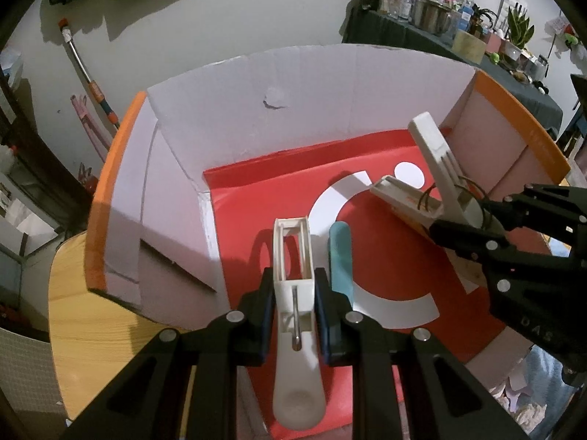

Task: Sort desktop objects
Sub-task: 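Lower both held clothespins toward the red floor of the box, then open the left tool to drop the white clothespin while the right tool releases the cream one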

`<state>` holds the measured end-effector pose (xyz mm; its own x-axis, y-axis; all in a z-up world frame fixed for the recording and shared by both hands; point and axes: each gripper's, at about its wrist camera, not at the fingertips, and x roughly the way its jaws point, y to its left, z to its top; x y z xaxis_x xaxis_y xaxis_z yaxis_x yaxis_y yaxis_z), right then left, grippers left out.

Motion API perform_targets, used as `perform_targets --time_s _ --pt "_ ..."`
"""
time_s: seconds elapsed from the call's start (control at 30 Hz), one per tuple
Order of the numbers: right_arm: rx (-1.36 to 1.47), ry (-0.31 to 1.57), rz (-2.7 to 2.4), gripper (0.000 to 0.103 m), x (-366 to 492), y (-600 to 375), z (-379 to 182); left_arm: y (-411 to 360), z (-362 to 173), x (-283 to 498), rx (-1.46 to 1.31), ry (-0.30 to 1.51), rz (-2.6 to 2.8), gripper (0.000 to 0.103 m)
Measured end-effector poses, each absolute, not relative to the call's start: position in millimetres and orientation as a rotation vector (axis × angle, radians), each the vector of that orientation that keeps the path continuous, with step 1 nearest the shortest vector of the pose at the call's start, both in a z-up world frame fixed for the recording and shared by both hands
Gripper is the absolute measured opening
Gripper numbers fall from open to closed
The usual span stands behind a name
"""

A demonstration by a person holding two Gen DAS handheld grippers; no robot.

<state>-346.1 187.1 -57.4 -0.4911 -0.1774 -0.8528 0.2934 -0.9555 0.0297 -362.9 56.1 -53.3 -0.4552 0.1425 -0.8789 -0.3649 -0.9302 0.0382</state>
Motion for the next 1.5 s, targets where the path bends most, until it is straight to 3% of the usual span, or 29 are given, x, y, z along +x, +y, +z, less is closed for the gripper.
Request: perform_targets --time_s 1.07,1.1,1.17,1.23,1.5 --pt "1.411 0.192 -2.484 0.024 -342.0 184.2 -62.1 65.5 -56.7 -370.4 -1.452 0.363 2.419 0.022" --pt "1.417 0.195 -2.483 0.024 -341.8 184.1 -62.8 66.3 -56.5 -370.4 -1.451 0.369 2.419 0.023" --pt "1.426 0.187 -2.479 0.024 -341.1 185.8 -64.3 67.7 -53.6 -370.3 -1.438 0.387 2.436 0.045" --pt "1.430 0.170 -2.479 0.024 -340.5 187.9 -65.4 68.3 -48.4 -369.1 -1.406 0.402 2.461 0.054" --pt "1.421 0.141 -2.489 0.024 -334.4 193.1 -61.4 67.6 -34.6 -364.9 -1.358 0.430 2.496 0.056"
